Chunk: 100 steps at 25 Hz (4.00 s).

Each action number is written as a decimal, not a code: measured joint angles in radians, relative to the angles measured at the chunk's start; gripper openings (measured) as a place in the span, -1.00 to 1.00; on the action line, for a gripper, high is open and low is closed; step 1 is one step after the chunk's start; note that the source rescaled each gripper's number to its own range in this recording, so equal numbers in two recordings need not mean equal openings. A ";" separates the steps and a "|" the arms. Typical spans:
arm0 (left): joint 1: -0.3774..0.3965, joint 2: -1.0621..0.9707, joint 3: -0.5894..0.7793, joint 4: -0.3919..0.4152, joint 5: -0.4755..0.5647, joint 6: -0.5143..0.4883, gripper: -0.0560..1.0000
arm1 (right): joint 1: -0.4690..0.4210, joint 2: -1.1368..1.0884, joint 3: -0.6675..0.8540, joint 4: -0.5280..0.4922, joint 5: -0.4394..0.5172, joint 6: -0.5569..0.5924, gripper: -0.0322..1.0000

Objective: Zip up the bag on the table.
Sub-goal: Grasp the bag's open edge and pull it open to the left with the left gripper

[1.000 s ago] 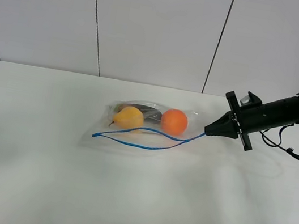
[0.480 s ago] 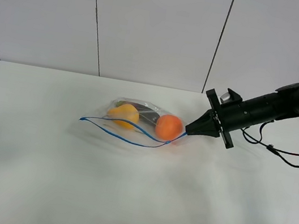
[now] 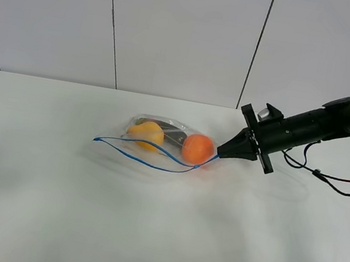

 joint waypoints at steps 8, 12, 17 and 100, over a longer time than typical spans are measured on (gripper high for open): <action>0.000 0.000 0.000 0.000 0.000 0.000 1.00 | 0.000 0.000 0.000 0.000 0.000 0.000 -0.93; 0.000 0.004 -0.014 0.000 -0.019 0.000 1.00 | 0.000 0.000 0.000 0.000 0.000 0.000 -0.93; 0.000 0.192 -0.153 0.000 -0.090 0.002 1.00 | 0.000 0.000 0.000 0.000 0.000 0.000 -0.93; -0.901 2.043 -0.456 -0.311 -1.689 0.858 -0.11 | 0.000 0.000 0.000 0.000 0.000 0.009 -0.93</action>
